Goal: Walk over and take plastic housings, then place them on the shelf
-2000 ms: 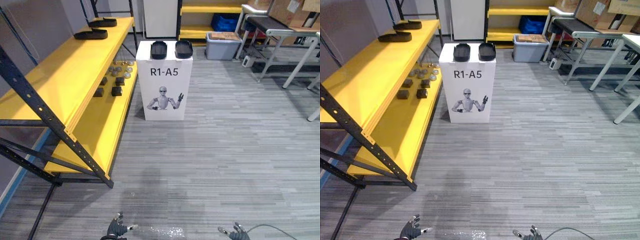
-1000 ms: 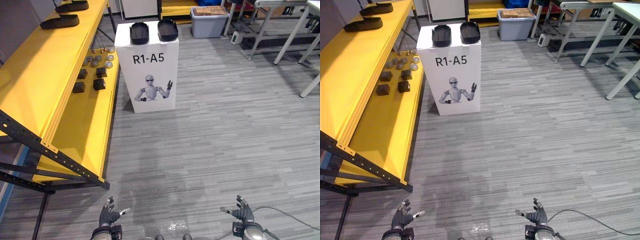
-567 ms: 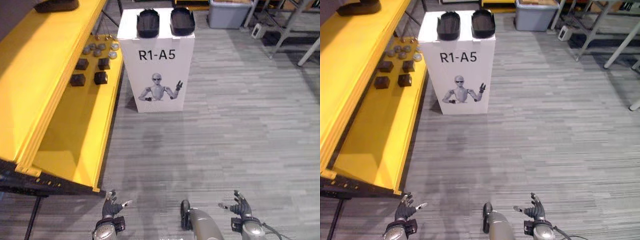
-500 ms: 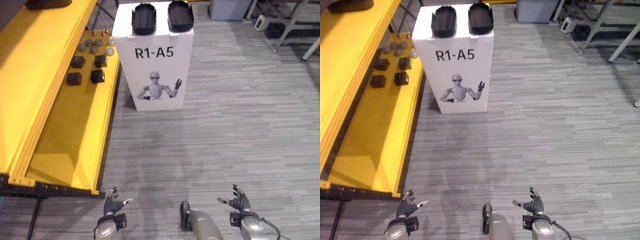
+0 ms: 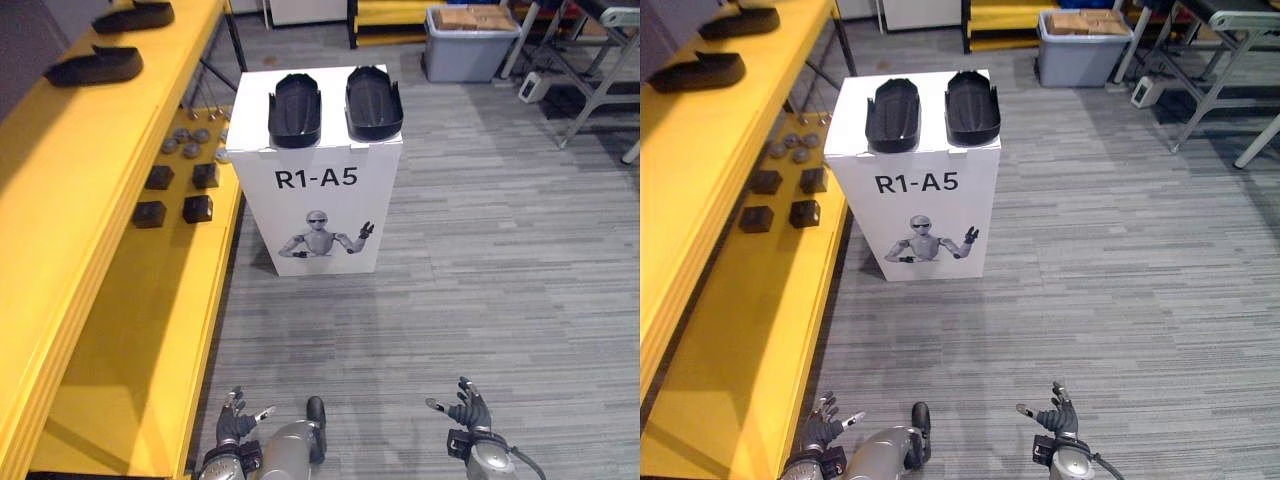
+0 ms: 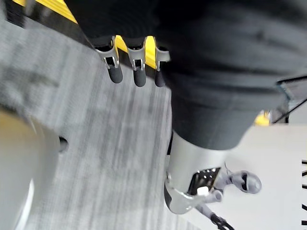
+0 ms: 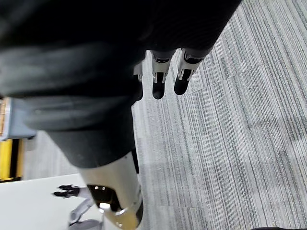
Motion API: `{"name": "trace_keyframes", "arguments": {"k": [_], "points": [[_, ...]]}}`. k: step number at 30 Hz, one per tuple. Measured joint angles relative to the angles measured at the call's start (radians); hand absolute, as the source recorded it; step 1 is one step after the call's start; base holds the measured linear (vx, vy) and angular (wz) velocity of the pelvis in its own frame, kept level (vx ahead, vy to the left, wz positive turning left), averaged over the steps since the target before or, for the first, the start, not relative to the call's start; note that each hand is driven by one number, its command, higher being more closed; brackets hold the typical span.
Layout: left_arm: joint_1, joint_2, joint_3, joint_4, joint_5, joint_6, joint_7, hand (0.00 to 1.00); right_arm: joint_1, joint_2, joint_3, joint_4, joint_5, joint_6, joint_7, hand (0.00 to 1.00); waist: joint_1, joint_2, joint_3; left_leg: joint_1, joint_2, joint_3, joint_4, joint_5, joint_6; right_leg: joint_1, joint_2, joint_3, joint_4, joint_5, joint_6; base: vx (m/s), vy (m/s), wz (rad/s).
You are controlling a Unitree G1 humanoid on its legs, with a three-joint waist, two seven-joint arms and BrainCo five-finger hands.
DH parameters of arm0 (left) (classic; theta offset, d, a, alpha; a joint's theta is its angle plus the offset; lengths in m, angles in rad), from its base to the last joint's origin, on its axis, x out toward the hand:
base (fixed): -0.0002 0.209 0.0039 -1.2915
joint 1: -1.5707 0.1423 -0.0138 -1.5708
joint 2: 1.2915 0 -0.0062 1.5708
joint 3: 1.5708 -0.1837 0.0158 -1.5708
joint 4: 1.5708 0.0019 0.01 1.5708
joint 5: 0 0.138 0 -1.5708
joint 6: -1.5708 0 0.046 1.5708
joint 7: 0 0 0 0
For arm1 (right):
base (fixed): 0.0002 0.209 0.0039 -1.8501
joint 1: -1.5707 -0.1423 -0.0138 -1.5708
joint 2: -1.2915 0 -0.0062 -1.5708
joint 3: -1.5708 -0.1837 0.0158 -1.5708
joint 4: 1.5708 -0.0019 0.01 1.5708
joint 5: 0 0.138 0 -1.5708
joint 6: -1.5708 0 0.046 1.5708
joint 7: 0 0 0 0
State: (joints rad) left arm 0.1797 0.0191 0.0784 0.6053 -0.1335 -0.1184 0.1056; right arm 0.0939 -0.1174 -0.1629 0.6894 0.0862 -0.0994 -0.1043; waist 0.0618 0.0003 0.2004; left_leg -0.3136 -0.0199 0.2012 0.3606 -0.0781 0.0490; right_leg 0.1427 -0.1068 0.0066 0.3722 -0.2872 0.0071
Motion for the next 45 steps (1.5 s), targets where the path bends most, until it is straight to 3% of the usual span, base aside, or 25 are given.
{"name": "trace_keyframes", "arguments": {"k": [1, 2, 3, 5, 7, 9, 11, 12, 13, 14, 15, 17, 18, 20, 22, 24, 26, 27, 29, 31, 33, 40, 45], "points": [[0.002, 0.002, -0.001, 0.01, 0.0, 0.001, 0.0, 0.0, 0.002, 0.005, 0.001, 0.003, 0.0, 0.0, 0.001, 0.0, -0.001, -0.005, 0.0, 0.032, -0.009, 0.003, -0.006, -0.019, 0.005, -0.037, -0.009, 0.007, 0.118, 0.017, 0.028, 0.53, 0.201, -0.14], [0.005, 0.013, -0.011, 0.021, -0.001, 0.005, 0.002, 0.0, 0.003, 0.015, 0.009, 0.007, 0.0, 0.0, 0.003, 0.0, -0.011, -0.016, 0.002, 0.109, -0.028, 0.006, -0.023, -0.054, 0.013, -0.132, -0.031, 0.022, 0.388, 0.062, 0.115, 0.52, 0.181, 0.08], [0.01, 0.028, -0.029, 0.033, -0.001, 0.011, 0.005, 0.0, 0.0, 0.024, 0.012, 0.006, -0.001, 0.0, 0.007, 0.0, -0.028, -0.018, 0.004, 0.181, -0.045, -0.008, -0.038, -0.078, 0.015, -0.207, -0.045, 0.019, 0.596, 0.059, 0.11, 0.51, 0.162, 0.19], [0.007, 0.03, -0.035, 0.033, -0.003, 0.012, 0.006, 0.0, 0.008, 0.028, 0.038, 0.003, -0.001, -0.001, 0.009, 0.0, -0.045, -0.021, 0.003, 0.286, -0.054, -0.016, -0.091, -0.095, 0.018, -0.313, -0.057, -0.006, 0.71, 0.056, 0.104, 0.51, 0.091, 0.22], [-0.013, 0.034, -0.034, 0.033, -0.004, 0.012, 0.009, 0.0, 0.007, 0.039, 0.056, -0.009, -0.001, -0.001, 0.01, 0.0, -0.05, -0.018, 0.002, 0.358, -0.05, -0.041, -0.151, -0.097, 0.016, -0.42, -0.057, -0.057, 0.671, 0.043, 0.083, 0.51, 0.016, 0.27], [-0.033, 0.032, -0.028, 0.038, -0.011, 0.011, 0.009, 0.0, 0.0, 0.038, 0.058, 0.007, -0.001, -0.001, 0.012, 0.0, -0.057, -0.008, 0.014, 0.434, -0.02, -0.068, -0.186, -0.106, 0.0, -0.472, -0.034, -0.109, 0.462, 0.037, 0.088, 0.5, -0.072, 0.4], [-0.033, 0.035, -0.026, 0.042, -0.012, 0.01, 0.01, 0.0, 0.001, 0.038, 0.058, 0.014, 0.0, -0.001, 0.012, 0.0, -0.064, -0.005, 0.016, 0.481, 0.009, -0.087, -0.19, -0.125, -0.03, -0.474, 0.002, -0.104, 0.199, 0.062, 0.066, 0.5, -0.138, 0.4], [-0.026, 0.045, -0.026, 0.045, -0.014, 0.009, 0.012, 0.0, 0.0, 0.037, 0.057, 0.028, 0.0, -0.001, 0.011, 0.0, -0.074, -0.017, 0.005, 0.497, 0.02, -0.103, -0.191, -0.145, -0.063, -0.458, 0.025, -0.093, -0.004, 0.153, 0.043, 0.61, -0.243, 0.62], [-0.026, 0.05, -0.026, 0.057, -0.014, 0.009, 0.013, 0.0, 0.01, 0.029, 0.056, 0.039, 0.0, -0.001, 0.011, 0.0, -0.077, -0.021, -0.002, 0.517, 0.036, -0.131, -0.186, -0.167, -0.089, -0.438, 0.041, -0.082, -0.04, 0.308, -0.003, 0.63, -0.307, 0.48], [-0.03, 0.037, -0.025, 0.069, -0.015, 0.011, 0.014, 0.0, 0.011, 0.018, 0.054, 0.051, 0.0, 0.001, 0.011, 0.0, -0.067, 0.006, -0.015, 0.506, 0.07, -0.138, -0.161, -0.172, -0.095, -0.436, 0.065, -0.1, -0.036, 0.302, -0.01, 0.53, -0.281, 0.27], [-0.032, 0.03, -0.018, 0.068, -0.015, 0.01, 0.013, 0.0, 0.008, 0.017, 0.054, 0.04, 0.0, 0.0, 0.011, 0.0, -0.063, 0.014, -0.016, 0.477, 0.086, -0.141, -0.1, -0.17, -0.099, -0.424, 0.074, -0.112, -0.046, 0.287, -0.03, 0.52, -0.288, 0.19], [-0.042, -0.005, 0.012, 0.068, -0.014, 0.011, 0.014, 0.0, 0.019, 0.015, 0.058, 0.011, 0.0, 0.0, 0.01, 0.0, -0.073, 0.032, -0.005, 0.382, 0.118, -0.132, 0.167, -0.133, -0.122, -0.345, 0.085, -0.15, -0.087, 0.257, -0.04, 0.5, -0.274, 0.38], [-0.039, -0.023, 0.015, 0.065, -0.014, 0.01, 0.013, 0.0, 0.034, 0.016, 0.072, -0.011, 0.004, -0.001, 0.008, 0.0, -0.064, 0.029, 0.003, 0.303, 0.159, -0.114, 0.385, -0.069, -0.123, -0.256, 0.09, -0.155, -0.131, 0.24, -0.052, 0.48, -0.224, 0.21], [-0.037, -0.034, 0.012, 0.062, -0.011, 0.009, 0.006, 0.0, 0.05, 0.033, 0.073, -0.033, 0.006, -0.001, 0.007, 0.0, -0.043, 0.031, -0.001, 0.233, 0.205, -0.062, 0.498, -0.133, -0.133, -0.16, 0.097, -0.151, -0.187, 0.232, -0.063, 0.31, -0.108, -0.06], [-0.035, -0.046, 0.012, 0.051, -0.01, 0.009, 0.004, 0.0, 0.036, 0.04, 0.05, -0.054, 0.018, -0.003, 0.006, 0.0, -0.031, 0.026, -0.002, 0.173, 0.211, -0.028, 0.312, -0.153, -0.137, -0.108, 0.085, -0.144, -0.234, 0.23, -0.06, 0.28, -0.029, -0.26], [-0.032, -0.05, 0.012, 0.044, -0.011, 0.009, 0.003, 0.0, 0.035, 0.042, 0.033, -0.053, 0.027, -0.003, 0.003, 0.0, -0.027, 0.034, -0.008, 0.167, 0.203, -0.04, 0.105, -0.134, -0.133, -0.089, 0.085, -0.127, -0.244, 0.219, -0.044, 0.25, 0.073, -0.34], [-0.029, -0.066, 0.01, 0.049, -0.011, 0.009, 0.004, 0.0, 0.054, 0.032, -0.006, -0.052, 0.027, -0.002, -0.001, 0.0, -0.03, 0.072, -0.031, 0.175, 0.201, -0.074, -0.082, 0.027, -0.126, -0.087, 0.107, -0.117, -0.242, 0.2, -0.015, 0.25, 0.156, -0.28], [-0.032, -0.064, 0.009, 0.068, -0.011, 0.01, 0.004, 0.0, 0.062, 0.038, -0.033, -0.039, 0.028, 0.002, -0.004, 0.0, -0.032, 0.077, -0.039, 0.202, 0.195, -0.069, -0.115, 0.048, -0.122, -0.078, 0.105, -0.1, -0.238, 0.184, -0.002, 0.18, 0.16, -0.13], [-0.027, -0.045, 0.008, 0.071, -0.009, 0.012, 0.003, 0.0, 0.09, 0.047, -0.033, -0.052, 0.03, 0.002, -0.014, 0.0, -0.042, 0.038, -0.054, 0.256, 0.155, -0.044, -0.193, 0.059, -0.113, -0.073, 0.061, -0.093, -0.228, 0.161, 0.023, 0.2, 0.172, -0.13], [-0.024, -0.028, 0.008, 0.071, -0.006, 0.012, 0.003, 0.0, 0.115, 0.047, -0.035, -0.087, 0.028, 0.002, -0.024, 0.0, -0.044, 0.019, -0.066, 0.3, 0.121, -0.018, -0.262, 0.069, -0.103, -0.073, 0.032, -0.07, -0.224, 0.147, 0.041, 0.17, 0.165, -0.21], [-0.024, -0.007, 0.003, 0.07, -0.001, 0.012, 0.004, 0.0, 0.126, 0.047, -0.059, -0.17, 0.024, 0.002, -0.037, 0.0, -0.049, 0.02, -0.071, 0.318, 0.099, -0.007, -0.3, 0.079, -0.092, -0.073, 0.017, -0.054, -0.224, 0.142, 0.05, 0.12, 0.125, -0.16], [0.012, 0.036, -0.002, 0.043, 0.02, 0.011, -0.007, 0.0, 0.144, -0.021, -0.162, -0.534, -0.044, 0.003, -0.057, 0.0, -0.054, 0.004, -0.085, 0.363, 0.078, 0.012, -0.384, 0.098, -0.089, -0.072, 0.013, -0.039, -0.248, 0.14, 0.053, 0.07, 0.048, -0.07], [0.053, 0.047, -0.03, 0.045, 0.039, 0.011, -0.03, 0.0, 0.096, -0.101, -0.188, -0.641, -0.1, 0.003, -0.055, 0.0, -0.071, -0.003, -0.091, 0.37, 0.076, 0.011, -0.409, 0.107, -0.088, -0.074, 0.018, -0.025, -0.259, 0.141, 0.053, 0.03, -0.002, -0.03]]}}
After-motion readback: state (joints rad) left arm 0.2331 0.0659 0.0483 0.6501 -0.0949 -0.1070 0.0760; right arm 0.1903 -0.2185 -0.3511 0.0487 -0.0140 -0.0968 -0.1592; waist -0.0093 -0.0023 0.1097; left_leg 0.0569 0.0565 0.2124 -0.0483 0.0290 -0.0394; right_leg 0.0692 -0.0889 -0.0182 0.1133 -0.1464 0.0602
